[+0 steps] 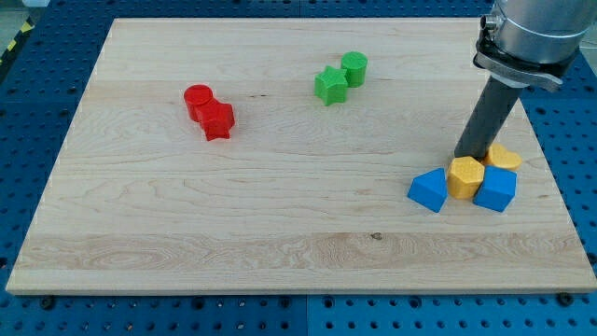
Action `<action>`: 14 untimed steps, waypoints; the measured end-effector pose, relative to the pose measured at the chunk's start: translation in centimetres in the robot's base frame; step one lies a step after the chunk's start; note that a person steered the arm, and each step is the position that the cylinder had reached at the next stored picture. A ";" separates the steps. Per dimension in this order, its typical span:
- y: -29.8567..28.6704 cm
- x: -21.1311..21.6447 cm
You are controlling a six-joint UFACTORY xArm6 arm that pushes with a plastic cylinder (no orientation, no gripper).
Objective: Move the blue triangle into the blue cube
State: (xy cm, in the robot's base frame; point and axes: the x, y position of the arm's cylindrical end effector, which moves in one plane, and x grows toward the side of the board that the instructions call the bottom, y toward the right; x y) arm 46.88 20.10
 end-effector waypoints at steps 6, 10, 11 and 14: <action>-6.2 4.7; -7.4 8.6; -7.4 9.9; -5.9 8.3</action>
State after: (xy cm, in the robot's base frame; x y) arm 55.14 14.24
